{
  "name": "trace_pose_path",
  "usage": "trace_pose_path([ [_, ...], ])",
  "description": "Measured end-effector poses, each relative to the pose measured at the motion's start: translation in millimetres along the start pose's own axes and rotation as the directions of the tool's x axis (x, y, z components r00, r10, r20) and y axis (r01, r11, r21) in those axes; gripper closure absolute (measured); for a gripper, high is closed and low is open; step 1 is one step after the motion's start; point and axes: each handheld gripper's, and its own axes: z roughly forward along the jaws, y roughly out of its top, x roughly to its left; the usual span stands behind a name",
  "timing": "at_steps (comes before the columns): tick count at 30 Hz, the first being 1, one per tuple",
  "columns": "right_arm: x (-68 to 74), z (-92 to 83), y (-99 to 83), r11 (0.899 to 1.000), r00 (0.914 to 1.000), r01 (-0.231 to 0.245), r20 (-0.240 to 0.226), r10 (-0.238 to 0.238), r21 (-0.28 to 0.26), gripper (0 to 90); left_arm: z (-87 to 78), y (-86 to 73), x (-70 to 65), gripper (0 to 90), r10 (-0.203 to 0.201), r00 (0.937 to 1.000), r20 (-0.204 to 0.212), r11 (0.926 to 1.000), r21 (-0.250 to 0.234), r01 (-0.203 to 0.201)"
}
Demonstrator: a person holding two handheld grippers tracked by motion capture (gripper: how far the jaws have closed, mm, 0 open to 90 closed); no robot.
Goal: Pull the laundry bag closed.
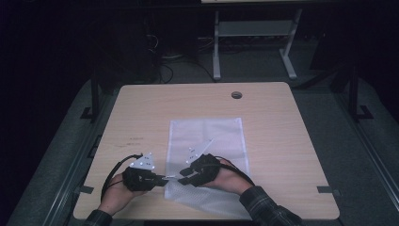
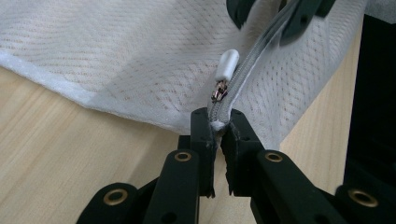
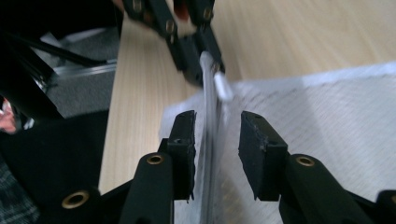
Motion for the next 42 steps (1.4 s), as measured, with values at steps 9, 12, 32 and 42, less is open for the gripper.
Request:
trace_pose_path([
  [9,-3.4,5.2,20.4,0.999,0.9989,0.040,0.025,-0.041,0.024,72.0,-0.5,-0.3,-0.9,82.7,0.005,1.0000,0.000,1.0000,0.001,-0.005],
  [12,-3.8,7.5,20.6,0.997,0.9980,0.055,0.027,-0.057,0.050,71.9,-0.4,-0.4,-0.9,82.7,0.004,1.0000,0.000,1.0000,0.001,-0.004],
  [32,-16.8,28.8,28.1,0.996,0.9910,-0.022,-0.129,0.033,0.089,70.2,0.5,0.7,-3.5,82.7,0.051,0.9986,-0.016,0.9986,0.013,-0.051],
  [42,-12.7,37.6,30.3,0.991,0.9901,0.000,-0.139,0.018,0.132,80.4,1.6,1.1,-3.6,82.7,0.051,0.9985,-0.019,0.9985,0.020,-0.050],
])
